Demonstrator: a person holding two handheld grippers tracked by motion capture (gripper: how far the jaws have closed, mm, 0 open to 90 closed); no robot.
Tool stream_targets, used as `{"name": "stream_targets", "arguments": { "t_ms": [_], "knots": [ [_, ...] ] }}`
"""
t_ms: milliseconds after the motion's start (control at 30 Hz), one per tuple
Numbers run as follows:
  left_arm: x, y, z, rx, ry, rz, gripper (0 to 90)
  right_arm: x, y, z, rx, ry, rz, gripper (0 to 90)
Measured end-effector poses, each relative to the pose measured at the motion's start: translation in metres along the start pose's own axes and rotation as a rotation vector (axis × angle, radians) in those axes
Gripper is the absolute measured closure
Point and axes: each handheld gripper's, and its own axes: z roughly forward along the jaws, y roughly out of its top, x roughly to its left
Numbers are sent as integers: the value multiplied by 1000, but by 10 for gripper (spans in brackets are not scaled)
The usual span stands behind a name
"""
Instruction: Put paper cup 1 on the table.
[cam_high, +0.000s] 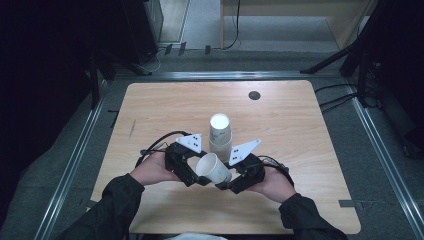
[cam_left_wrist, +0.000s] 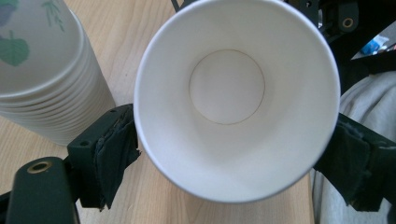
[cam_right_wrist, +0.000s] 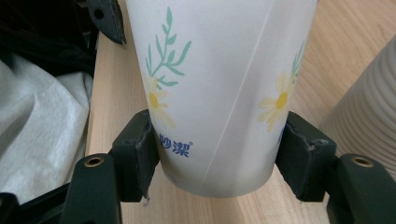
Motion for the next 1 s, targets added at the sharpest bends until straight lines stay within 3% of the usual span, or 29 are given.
{"name": "stream_targets", "arguments": {
  "t_ms": [467,600,800,1000],
  "knots": [
    [-1,-11,-18,-169,-1,-71,121,0,8,-12,-84,16,-3,358],
    [-7,-15,-20,-219,21,-80,130,-1,13,-10,-105,38,-9,358],
    [-14,-20,-23,-278,22,-111,133,-2,22,-2,-121,82,-22,358],
    [-15,-25,-24,-321,0,-150,142,-1,28,7,-118,135,-24,358]
  ]
}}
